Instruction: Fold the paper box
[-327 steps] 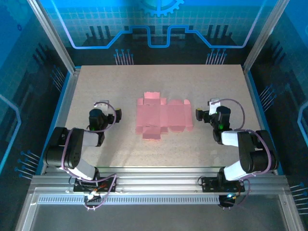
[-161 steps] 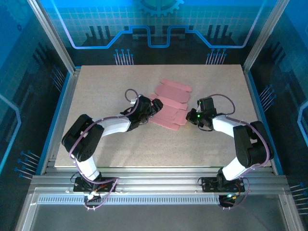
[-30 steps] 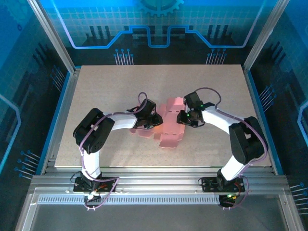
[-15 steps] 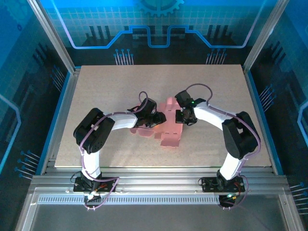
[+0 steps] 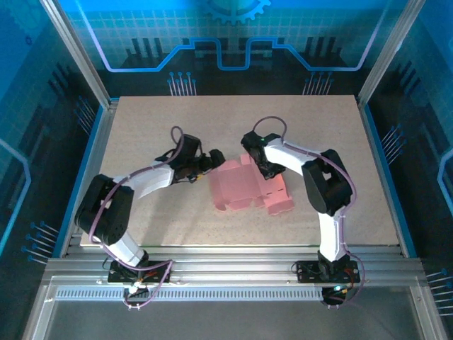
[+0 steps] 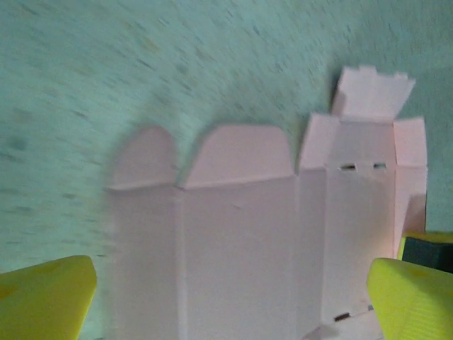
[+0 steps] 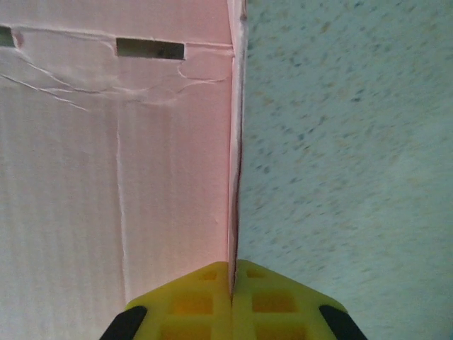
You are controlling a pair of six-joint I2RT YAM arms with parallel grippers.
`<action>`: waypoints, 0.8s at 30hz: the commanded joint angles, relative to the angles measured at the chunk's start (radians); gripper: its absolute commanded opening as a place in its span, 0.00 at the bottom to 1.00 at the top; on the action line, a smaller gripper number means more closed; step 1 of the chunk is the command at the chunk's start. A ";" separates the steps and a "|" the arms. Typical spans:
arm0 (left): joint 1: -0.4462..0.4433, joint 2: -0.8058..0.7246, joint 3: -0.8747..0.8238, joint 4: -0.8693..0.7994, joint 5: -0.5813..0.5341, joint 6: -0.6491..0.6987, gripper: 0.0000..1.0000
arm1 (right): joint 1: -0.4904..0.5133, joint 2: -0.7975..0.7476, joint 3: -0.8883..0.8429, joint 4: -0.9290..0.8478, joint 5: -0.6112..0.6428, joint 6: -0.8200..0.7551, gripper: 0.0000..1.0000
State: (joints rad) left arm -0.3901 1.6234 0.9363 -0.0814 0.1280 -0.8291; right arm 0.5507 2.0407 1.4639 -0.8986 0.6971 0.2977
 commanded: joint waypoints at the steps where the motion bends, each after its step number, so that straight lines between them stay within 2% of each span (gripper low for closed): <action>1: 0.034 -0.044 -0.042 -0.057 0.002 0.032 0.99 | 0.033 0.079 0.050 -0.093 0.196 -0.071 0.00; 4: 0.055 -0.053 -0.060 -0.058 0.002 0.037 0.99 | 0.063 0.155 0.100 -0.122 0.280 -0.064 0.00; 9: 0.061 -0.045 -0.077 -0.037 0.014 0.038 0.99 | 0.084 0.244 0.145 -0.163 0.349 -0.022 0.00; 14: 0.060 -0.034 -0.085 -0.013 0.033 0.039 0.99 | 0.081 0.124 0.059 -0.044 0.237 -0.066 0.00; 16: 0.060 -0.026 -0.081 -0.004 0.041 0.044 0.99 | 0.073 0.055 0.012 0.033 0.134 -0.107 0.09; 17: 0.059 -0.022 -0.078 -0.003 0.045 0.046 0.99 | 0.065 0.027 -0.004 0.062 0.078 -0.117 0.18; 19: 0.056 -0.016 -0.070 -0.003 0.048 0.056 0.99 | 0.044 -0.030 -0.037 0.099 -0.050 -0.124 0.40; 22: 0.042 -0.013 -0.056 -0.017 0.037 0.084 0.99 | 0.006 -0.117 -0.091 0.161 -0.207 -0.115 0.54; 24: 0.027 -0.009 -0.046 -0.029 0.024 0.101 0.99 | -0.017 -0.163 -0.130 0.200 -0.284 -0.112 0.57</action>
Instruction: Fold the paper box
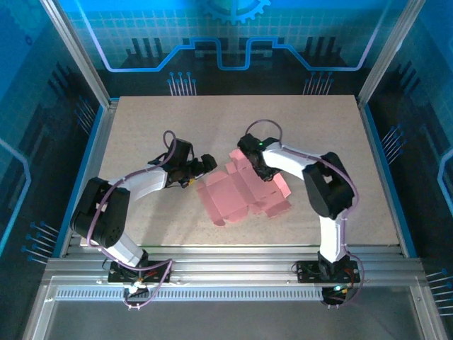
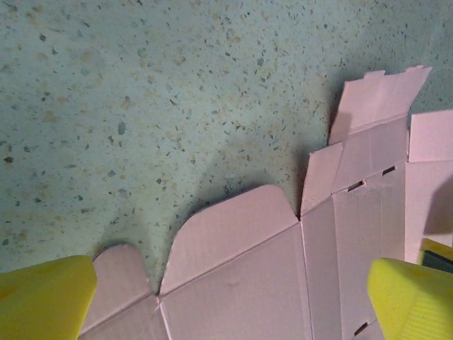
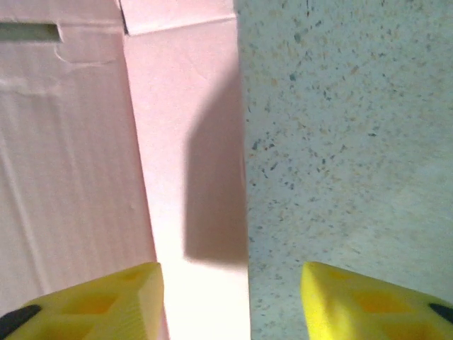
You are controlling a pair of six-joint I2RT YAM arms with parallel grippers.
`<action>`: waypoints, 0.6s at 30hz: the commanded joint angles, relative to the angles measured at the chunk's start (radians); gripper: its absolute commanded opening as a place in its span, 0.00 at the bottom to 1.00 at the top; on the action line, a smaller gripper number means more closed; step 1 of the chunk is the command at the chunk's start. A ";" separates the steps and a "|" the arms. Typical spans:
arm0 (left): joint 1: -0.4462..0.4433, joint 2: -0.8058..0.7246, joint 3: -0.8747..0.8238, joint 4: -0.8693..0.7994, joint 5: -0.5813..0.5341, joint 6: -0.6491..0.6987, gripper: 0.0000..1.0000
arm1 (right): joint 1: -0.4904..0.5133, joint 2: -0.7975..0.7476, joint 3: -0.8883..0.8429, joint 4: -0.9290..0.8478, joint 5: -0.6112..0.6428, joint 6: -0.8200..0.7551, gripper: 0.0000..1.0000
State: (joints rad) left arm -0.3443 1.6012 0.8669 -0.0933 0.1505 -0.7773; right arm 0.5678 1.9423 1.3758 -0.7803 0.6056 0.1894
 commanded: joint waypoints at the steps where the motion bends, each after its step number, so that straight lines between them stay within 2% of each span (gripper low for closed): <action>1: -0.024 0.016 0.028 -0.021 -0.004 0.056 0.99 | -0.048 -0.084 -0.063 0.099 -0.234 -0.005 0.57; 5: -0.039 0.032 0.043 -0.020 -0.003 0.064 0.99 | -0.115 -0.146 -0.135 0.173 -0.418 -0.010 0.61; 10: -0.063 0.035 0.057 -0.009 0.019 0.085 0.99 | -0.241 -0.187 -0.221 0.284 -0.760 -0.024 0.70; 12: -0.077 0.045 0.064 0.002 0.036 0.091 0.94 | -0.277 -0.181 -0.241 0.311 -0.815 -0.030 0.69; 15: -0.098 0.078 0.081 -0.002 0.056 0.083 0.88 | -0.312 -0.172 -0.259 0.324 -0.788 -0.028 0.65; 18: -0.114 0.103 0.089 0.011 0.068 0.075 0.87 | -0.348 -0.156 -0.259 0.323 -0.827 -0.022 0.59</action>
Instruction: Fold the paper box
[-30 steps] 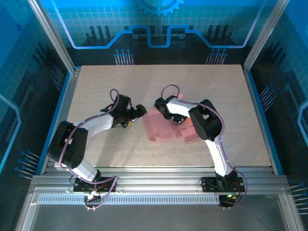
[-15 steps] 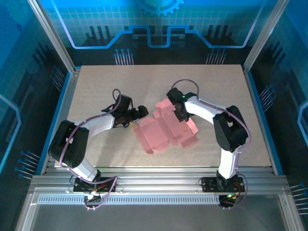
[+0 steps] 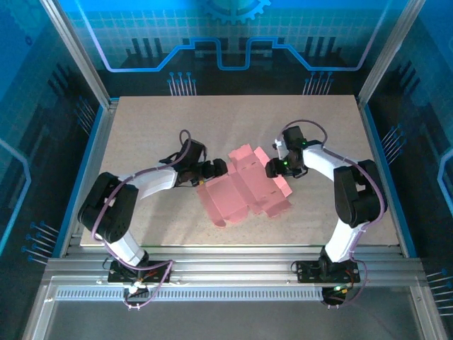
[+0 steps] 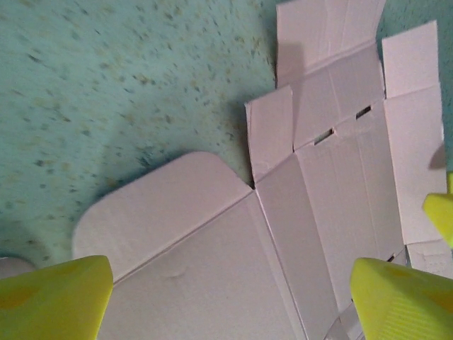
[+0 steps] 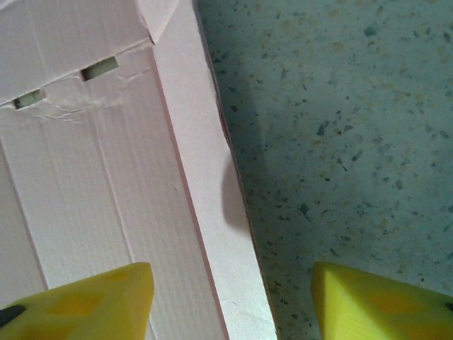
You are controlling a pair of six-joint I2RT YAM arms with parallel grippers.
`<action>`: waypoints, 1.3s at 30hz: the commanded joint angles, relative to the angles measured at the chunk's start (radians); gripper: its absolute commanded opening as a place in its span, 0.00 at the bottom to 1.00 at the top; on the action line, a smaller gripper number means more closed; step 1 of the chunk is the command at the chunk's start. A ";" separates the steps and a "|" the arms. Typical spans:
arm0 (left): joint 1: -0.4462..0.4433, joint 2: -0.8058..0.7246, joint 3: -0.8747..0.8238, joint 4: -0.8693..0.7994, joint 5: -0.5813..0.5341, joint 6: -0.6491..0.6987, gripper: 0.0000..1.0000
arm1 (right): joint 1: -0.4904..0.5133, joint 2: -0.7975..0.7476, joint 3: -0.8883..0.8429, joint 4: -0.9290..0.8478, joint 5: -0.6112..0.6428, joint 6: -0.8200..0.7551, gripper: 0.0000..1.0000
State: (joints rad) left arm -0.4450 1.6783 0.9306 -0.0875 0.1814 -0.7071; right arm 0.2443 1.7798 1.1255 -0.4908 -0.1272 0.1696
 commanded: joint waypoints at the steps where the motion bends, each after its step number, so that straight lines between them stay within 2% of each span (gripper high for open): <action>1: -0.015 0.036 0.029 0.009 0.043 0.003 0.87 | -0.033 0.013 -0.005 0.029 -0.106 -0.003 0.56; 5: -0.019 0.058 0.036 0.022 0.063 -0.005 0.87 | -0.034 0.039 0.016 -0.005 -0.107 -0.012 0.39; 9: -0.020 0.065 0.034 0.027 0.066 -0.006 0.88 | -0.031 0.055 0.031 -0.023 -0.097 -0.011 0.32; 11: -0.019 0.065 0.034 0.026 0.064 -0.005 0.88 | -0.026 0.056 0.037 -0.034 -0.079 -0.014 0.25; 20: -0.019 0.064 0.041 0.018 0.059 0.001 0.89 | 0.051 0.008 0.053 -0.075 0.114 -0.120 0.03; 23: -0.018 0.060 0.049 0.010 0.050 0.015 0.89 | 0.096 -0.011 0.063 -0.083 0.192 -0.168 0.00; 27: -0.016 0.046 0.062 -0.025 0.015 0.039 0.90 | 0.202 -0.031 0.068 -0.059 0.449 -0.234 0.00; 31: -0.006 0.032 0.051 -0.029 0.004 0.042 0.91 | 0.298 0.014 0.093 -0.044 0.713 -0.320 0.00; 36: 0.010 0.015 0.027 -0.025 -0.001 0.033 0.91 | 0.365 0.108 0.115 0.007 0.970 -0.394 0.00; 39: 0.018 0.002 0.012 -0.020 -0.002 0.031 0.91 | 0.387 0.138 0.115 0.055 1.084 -0.433 0.00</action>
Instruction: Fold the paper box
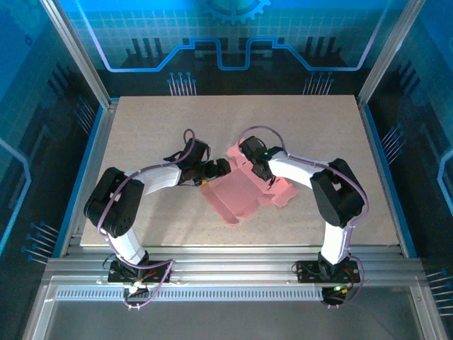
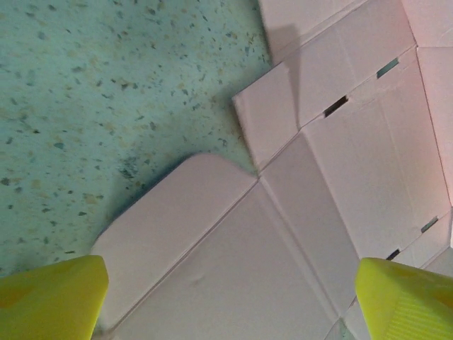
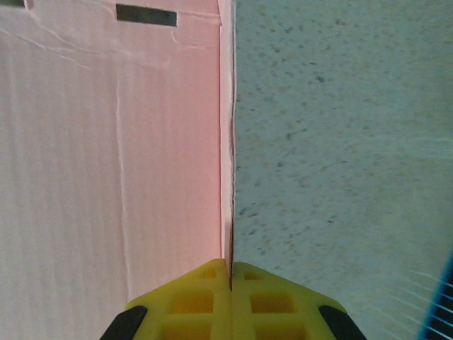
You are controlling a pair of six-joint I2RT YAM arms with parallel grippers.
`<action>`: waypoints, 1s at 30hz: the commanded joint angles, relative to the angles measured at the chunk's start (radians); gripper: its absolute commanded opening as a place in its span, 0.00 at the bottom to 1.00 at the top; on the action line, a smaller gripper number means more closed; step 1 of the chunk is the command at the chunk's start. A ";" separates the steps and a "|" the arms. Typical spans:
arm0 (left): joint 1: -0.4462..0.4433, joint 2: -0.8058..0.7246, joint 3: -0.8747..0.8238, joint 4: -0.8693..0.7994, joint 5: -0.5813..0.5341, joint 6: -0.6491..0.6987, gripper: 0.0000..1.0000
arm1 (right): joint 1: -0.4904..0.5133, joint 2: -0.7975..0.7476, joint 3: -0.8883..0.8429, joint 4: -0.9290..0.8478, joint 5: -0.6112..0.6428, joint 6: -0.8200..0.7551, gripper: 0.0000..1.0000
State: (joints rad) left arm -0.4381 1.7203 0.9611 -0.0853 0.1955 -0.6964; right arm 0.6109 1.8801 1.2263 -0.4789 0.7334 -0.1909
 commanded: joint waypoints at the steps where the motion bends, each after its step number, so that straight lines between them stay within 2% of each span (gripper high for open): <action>1: 0.013 -0.044 -0.021 -0.022 -0.016 0.020 0.91 | 0.024 0.039 0.013 0.052 0.239 -0.080 0.00; 4: 0.017 -0.054 -0.031 -0.017 -0.021 0.020 0.92 | 0.020 0.019 0.006 0.064 0.215 -0.084 0.00; 7: 0.022 -0.063 -0.037 -0.002 -0.020 0.032 0.92 | 0.002 -0.034 -0.020 0.072 0.083 -0.070 0.00; 12: 0.038 -0.087 -0.014 0.026 -0.028 0.128 0.96 | -0.071 -0.181 -0.092 0.121 -0.327 -0.069 0.00; 15: 0.066 -0.096 -0.007 0.068 -0.029 0.193 0.97 | -0.123 -0.232 -0.091 0.115 -0.479 -0.059 0.00; 17: 0.103 -0.086 0.000 0.103 0.046 0.243 0.99 | -0.154 -0.263 -0.090 0.101 -0.589 -0.068 0.00; 21: 0.238 -0.042 0.027 0.189 0.343 0.196 0.99 | -0.243 -0.305 -0.077 0.052 -0.815 -0.082 0.00; 22: 0.252 -0.043 0.028 0.215 0.388 0.203 0.99 | -0.261 -0.311 -0.077 0.052 -0.855 -0.082 0.00; 27: 0.259 -0.066 0.055 0.181 0.421 0.396 0.98 | -0.330 -0.297 -0.035 -0.006 -1.012 -0.095 0.00; 30: 0.259 -0.053 0.061 0.183 0.462 0.464 0.88 | -0.333 -0.281 -0.015 -0.038 -1.033 -0.110 0.00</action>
State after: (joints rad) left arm -0.1761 1.6688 0.9951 0.0891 0.5560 -0.3672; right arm 0.2825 1.5875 1.1713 -0.4641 -0.1768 -0.2760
